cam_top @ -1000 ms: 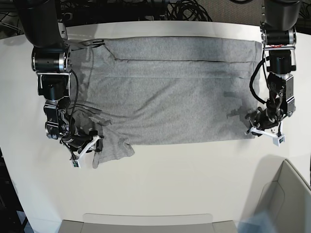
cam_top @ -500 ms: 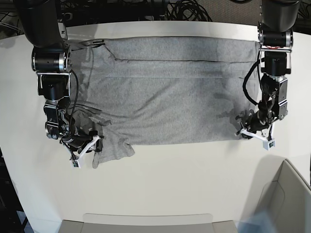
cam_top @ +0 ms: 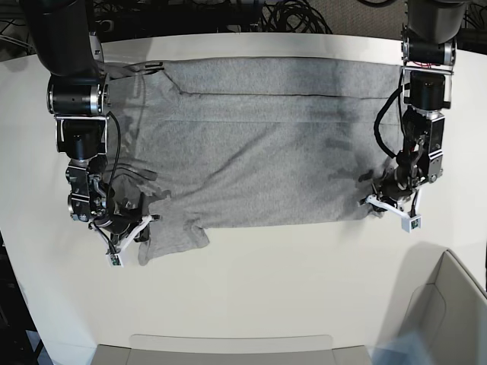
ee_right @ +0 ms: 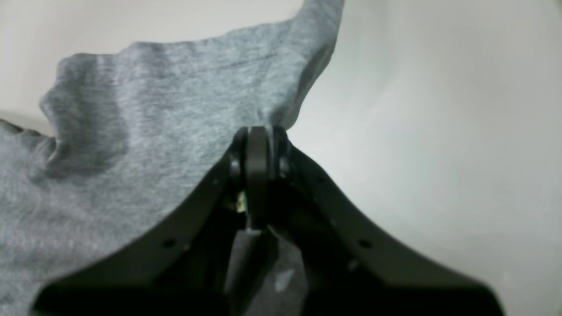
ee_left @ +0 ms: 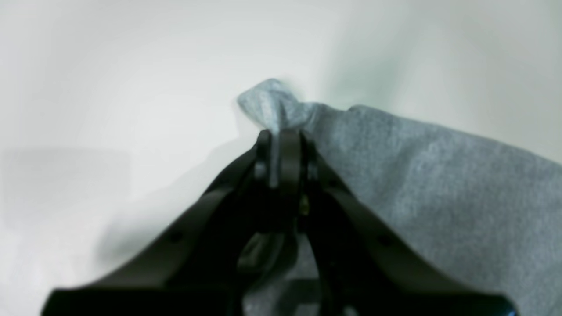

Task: Fold the T-shirt properly
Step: 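Grasp the hem corners with both grippers, then lift the hem and fold it over onto the folded shoulder edge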

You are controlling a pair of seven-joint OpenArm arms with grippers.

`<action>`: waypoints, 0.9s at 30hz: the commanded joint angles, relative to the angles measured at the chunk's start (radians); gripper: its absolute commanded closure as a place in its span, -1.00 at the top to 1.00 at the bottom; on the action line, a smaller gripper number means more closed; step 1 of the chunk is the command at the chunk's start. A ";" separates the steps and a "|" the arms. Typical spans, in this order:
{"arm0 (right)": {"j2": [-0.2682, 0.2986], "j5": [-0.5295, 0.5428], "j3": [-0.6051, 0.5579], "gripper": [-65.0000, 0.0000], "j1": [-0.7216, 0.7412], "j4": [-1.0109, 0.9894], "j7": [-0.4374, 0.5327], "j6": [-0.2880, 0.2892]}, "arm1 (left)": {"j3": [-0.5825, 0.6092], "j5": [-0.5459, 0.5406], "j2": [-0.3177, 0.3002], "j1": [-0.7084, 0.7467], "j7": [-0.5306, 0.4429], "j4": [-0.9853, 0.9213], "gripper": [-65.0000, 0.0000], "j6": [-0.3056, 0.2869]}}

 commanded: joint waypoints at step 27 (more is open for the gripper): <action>0.023 0.015 0.013 -1.00 -0.308 0.763 -0.319 -0.001 | -0.243 -0.009 -0.030 0.231 0.078 0.382 -1.00 -0.010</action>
